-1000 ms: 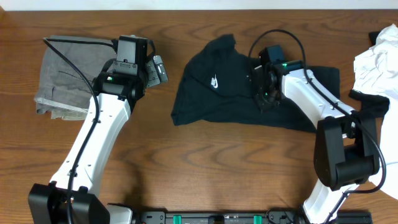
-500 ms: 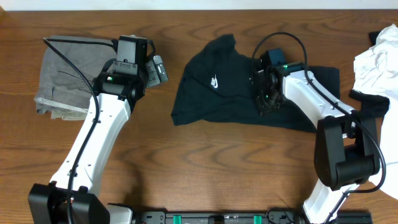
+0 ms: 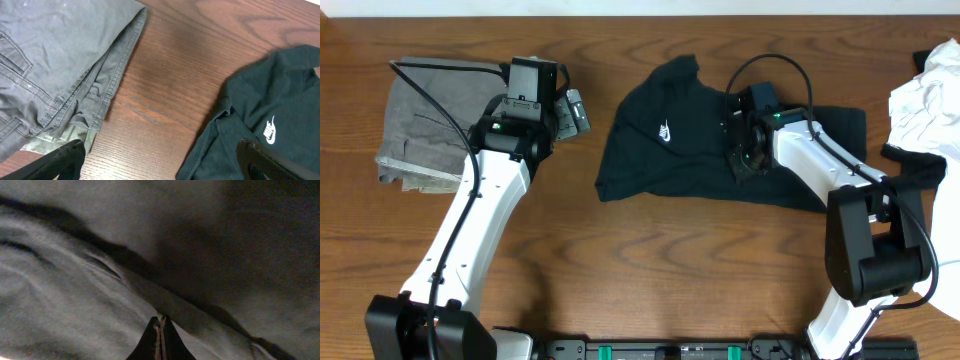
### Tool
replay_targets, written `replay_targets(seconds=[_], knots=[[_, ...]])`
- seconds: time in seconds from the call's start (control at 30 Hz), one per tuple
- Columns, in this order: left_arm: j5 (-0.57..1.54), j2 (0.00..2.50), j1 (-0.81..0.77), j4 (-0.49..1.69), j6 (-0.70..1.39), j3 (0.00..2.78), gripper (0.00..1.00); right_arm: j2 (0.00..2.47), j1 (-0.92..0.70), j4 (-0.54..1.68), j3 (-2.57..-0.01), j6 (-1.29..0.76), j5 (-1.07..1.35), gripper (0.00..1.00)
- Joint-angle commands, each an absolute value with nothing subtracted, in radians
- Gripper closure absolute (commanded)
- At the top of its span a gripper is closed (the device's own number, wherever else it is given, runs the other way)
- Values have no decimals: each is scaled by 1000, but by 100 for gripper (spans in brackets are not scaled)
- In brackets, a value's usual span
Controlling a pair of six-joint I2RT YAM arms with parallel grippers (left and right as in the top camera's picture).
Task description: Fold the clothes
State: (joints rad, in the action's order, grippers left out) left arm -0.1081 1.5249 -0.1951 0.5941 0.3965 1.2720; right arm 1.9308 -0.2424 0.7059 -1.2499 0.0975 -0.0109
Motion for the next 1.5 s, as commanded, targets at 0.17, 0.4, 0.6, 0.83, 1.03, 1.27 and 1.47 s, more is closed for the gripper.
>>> replay_targets(seconds=[0.17,0.4,0.6,0.83,1.03,1.27,1.47], knots=[[-113,1529,-191,594,398,1283,2,1916,-230,669,-1246,83,-78,99],[-113,1529,-191,594,398,1283,2,1917,-219,658,-1246,83,-79,98],[-113,1529,-191,594,398,1283,2,1917,-216,658,-1246,83,-91,98],[-113,1529,-191,594,398,1283,2,1917,-203,662,-1245,83,-135,98],[-113,1529,-191,594,398,1283,2,1917,-171,668,-1242,83,-136,98],[-113,1529,-191,594,398,1283,2,1916,-139,619,-1242,84,-131,99],[-113,1529,-191,594,398,1283,2,1896,-139,659,-1303,94,-77,99]])
